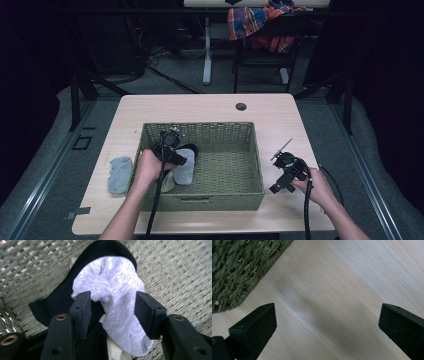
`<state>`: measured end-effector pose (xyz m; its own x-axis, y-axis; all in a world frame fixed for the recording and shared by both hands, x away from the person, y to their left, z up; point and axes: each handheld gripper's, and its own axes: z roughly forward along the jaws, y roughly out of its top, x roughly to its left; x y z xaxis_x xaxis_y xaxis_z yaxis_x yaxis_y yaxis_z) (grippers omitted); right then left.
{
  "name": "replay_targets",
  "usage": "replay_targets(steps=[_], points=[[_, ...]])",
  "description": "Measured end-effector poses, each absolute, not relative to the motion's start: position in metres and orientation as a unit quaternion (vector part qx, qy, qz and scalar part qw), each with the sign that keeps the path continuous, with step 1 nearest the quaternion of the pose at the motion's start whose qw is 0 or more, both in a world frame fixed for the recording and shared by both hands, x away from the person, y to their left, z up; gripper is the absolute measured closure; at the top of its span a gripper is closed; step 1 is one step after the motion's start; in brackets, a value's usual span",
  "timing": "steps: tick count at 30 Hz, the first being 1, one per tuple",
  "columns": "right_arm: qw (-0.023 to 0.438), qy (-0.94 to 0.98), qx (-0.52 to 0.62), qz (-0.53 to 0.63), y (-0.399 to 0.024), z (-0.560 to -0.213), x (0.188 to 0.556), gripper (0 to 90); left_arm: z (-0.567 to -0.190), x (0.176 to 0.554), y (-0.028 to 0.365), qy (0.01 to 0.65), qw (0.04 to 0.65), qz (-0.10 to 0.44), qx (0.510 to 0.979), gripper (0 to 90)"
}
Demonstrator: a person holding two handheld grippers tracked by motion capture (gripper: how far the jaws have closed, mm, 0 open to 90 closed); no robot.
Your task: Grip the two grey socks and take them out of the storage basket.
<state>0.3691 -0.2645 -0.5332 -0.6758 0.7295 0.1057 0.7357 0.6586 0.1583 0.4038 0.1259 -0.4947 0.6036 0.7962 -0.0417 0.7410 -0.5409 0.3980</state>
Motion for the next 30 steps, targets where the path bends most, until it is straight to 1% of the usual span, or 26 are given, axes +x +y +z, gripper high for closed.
replay_targets(steps=[1,2,4,5,6,8,11,13,15,22,24,25,26,27,28,30], points=[[0.017,-0.913,-0.398,-0.088,-0.265,-0.532,0.37,1.2,-0.497,0.404,0.126,0.439,0.187,0.071,0.876,51.0],[0.018,-0.913,-0.398,-0.088,-0.265,-0.532,0.37,1.2,-0.498,0.404,0.126,0.441,0.187,0.069,0.875,55.3],[0.013,-0.905,-0.413,-0.105,-0.263,-0.535,0.367,1.3,-0.5,0.404,0.127,0.442,0.186,0.065,0.875,59.5],[0.017,-0.908,-0.408,-0.099,-0.264,-0.534,0.368,1.3,-0.501,0.405,0.127,0.441,0.185,0.057,0.876,65.0],[0.015,-0.909,-0.406,-0.094,-0.264,-0.533,0.368,1.4,-0.501,0.404,0.127,0.443,0.184,0.056,0.876,66.9],[0.011,-0.905,-0.413,-0.101,-0.263,-0.534,0.367,1.5,-0.502,0.404,0.127,0.441,0.183,0.055,0.877,76.9],[0.01,-0.905,-0.413,-0.098,-0.263,-0.534,0.367,1.5,-0.501,0.403,0.127,0.435,0.181,0.052,0.881,84.2],[0.01,-0.902,-0.417,-0.109,-0.263,-0.535,0.366,1.6,-0.5,0.402,0.128,0.436,0.186,0.053,0.879,85.3],[0.013,-0.912,-0.4,-0.087,-0.265,-0.532,0.369,1.6,-0.496,0.401,0.13,0.435,0.191,0.054,0.878,85.4],[0.013,-0.911,-0.402,-0.09,-0.265,-0.532,0.369,1.7,-0.477,0.397,0.141,0.439,0.217,0.066,0.869,85.4],[0.009,-0.903,-0.415,-0.107,-0.264,-0.535,0.367,1.7,-0.472,0.395,0.145,0.441,0.224,0.069,0.866,85.4],[0.016,-0.918,-0.39,-0.075,-0.265,-0.53,0.371,1.7,-0.469,0.394,0.147,0.441,0.227,0.07,0.865,85.4],[0.002,-0.887,-0.44,-0.141,-0.262,-0.54,0.363,1.7,-0.467,0.393,0.148,0.442,0.228,0.07,0.865,85.4],[0.003,-0.89,-0.435,-0.135,-0.262,-0.539,0.363,1.7,-0.464,0.391,0.151,0.443,0.234,0.073,0.862,85.4],[0.012,-0.908,-0.407,-0.097,-0.264,-0.533,0.368,1.7,-0.462,0.391,0.153,0.444,0.236,0.075,0.861,85.4],[0.014,-0.913,-0.399,-0.085,-0.265,-0.532,0.369,1.7,-0.458,0.389,0.157,0.445,0.24,0.076,0.86,85.4]])
